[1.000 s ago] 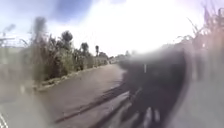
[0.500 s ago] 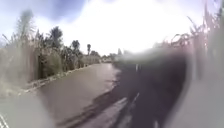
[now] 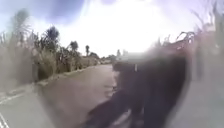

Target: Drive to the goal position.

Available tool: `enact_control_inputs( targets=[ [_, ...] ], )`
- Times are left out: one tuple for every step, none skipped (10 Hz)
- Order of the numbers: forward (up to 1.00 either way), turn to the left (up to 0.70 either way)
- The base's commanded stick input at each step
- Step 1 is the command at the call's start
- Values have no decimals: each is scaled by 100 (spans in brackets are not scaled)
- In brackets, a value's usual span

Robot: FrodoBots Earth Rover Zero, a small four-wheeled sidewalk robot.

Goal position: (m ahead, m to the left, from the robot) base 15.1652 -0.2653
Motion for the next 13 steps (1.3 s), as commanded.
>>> enact_control_inputs(
  targets=[
    [85,-34],
    [85,-23],
    [85,-11],
    [85,0],
    [85,0],
    [85,0],
    [85,0],
    [85,0],
    [85,0],
    [85,0],
    [85,0],
    [85,0],
    [85,0]
  ],
)
